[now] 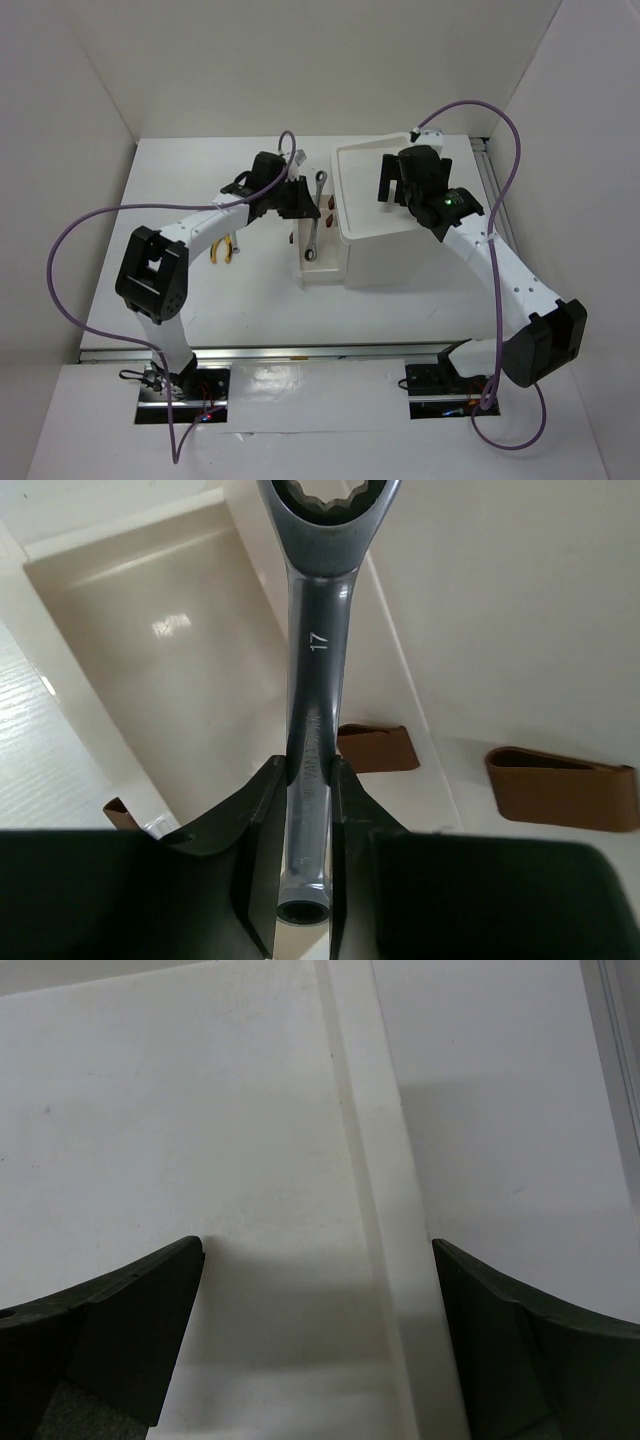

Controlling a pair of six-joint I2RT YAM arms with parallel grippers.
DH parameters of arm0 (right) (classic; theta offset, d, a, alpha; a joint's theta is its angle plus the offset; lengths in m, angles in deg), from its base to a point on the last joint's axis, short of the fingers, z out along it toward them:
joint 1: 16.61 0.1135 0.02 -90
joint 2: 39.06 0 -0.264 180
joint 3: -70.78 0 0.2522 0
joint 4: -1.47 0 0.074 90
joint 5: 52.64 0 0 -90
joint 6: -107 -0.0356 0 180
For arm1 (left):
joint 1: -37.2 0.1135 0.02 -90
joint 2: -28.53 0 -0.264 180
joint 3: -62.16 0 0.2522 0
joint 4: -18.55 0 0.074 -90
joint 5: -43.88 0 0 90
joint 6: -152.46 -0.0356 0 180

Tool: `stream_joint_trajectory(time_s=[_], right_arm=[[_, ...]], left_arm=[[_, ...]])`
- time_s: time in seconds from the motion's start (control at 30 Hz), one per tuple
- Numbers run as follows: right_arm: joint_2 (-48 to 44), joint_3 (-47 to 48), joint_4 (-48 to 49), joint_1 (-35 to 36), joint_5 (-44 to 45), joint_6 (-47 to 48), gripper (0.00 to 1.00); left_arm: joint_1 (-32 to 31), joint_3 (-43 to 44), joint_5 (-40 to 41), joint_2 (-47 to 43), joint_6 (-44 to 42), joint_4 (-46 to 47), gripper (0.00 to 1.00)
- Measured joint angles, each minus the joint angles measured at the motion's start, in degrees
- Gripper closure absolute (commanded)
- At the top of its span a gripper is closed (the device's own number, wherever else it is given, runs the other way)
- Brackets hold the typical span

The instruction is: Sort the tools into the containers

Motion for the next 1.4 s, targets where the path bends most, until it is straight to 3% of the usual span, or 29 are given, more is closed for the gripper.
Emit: stream_joint_trajectory(time_s=[0.6, 0.7, 0.73, 0.83, 0.93, 1.1, 1.2, 1.3, 1.4], right_arm=[[-0.1, -0.2, 0.3, 0.0, 0.0, 0.2, 0.0], [-0.2, -0.5, 0.5, 0.0, 0.0, 0.2, 0.0], [-0.2, -0.5, 0.6, 0.0, 0.0, 0.2, 0.0], [-0.2, -0.5, 0.6, 0.0, 0.0, 0.2, 0.0], [-0.3, -0.5, 0.6, 0.0, 0.0, 0.2, 0.0], [-0.3, -0.5, 0.7, 0.0, 0.0, 0.2, 0.0], [-0.3, -0.6, 0.7, 0.0, 0.0, 0.2, 0.0], [-0.3, -0.6, 0.8, 0.0, 0.0, 0.3, 0.0], [-0.4, -0.7, 0.9, 0.0, 0.0, 0.4, 0.0]], left_arm=[[-1.9, -2.4, 5.0, 2.4, -0.4, 0.7, 1.0], [-2.3, -2.4, 5.6, 3.4, -0.4, -0.2, 0.77], [-2.4, -2.4, 5.9, 3.4, -0.4, -0.8, 0.58], [-2.8, -2.3, 6.9, 3.3, -0.5, -1.5, 0.39], [-3.0, -2.1, 8.3, 1.9, -0.3, -2.4, 0.13], [-2.9, -1.7, 11.6, -6.7, 0.3, -4.3, 0.11], [-1.5, -0.6, 17.6, -13.7, 3.0, -6.7, 0.09], [2.4, 2.4, 25.4, -17.5, 5.7, -11.7, 0.09], [8.1, 5.9, 29.6, -15.7, 6.4, -16.5, 0.11]])
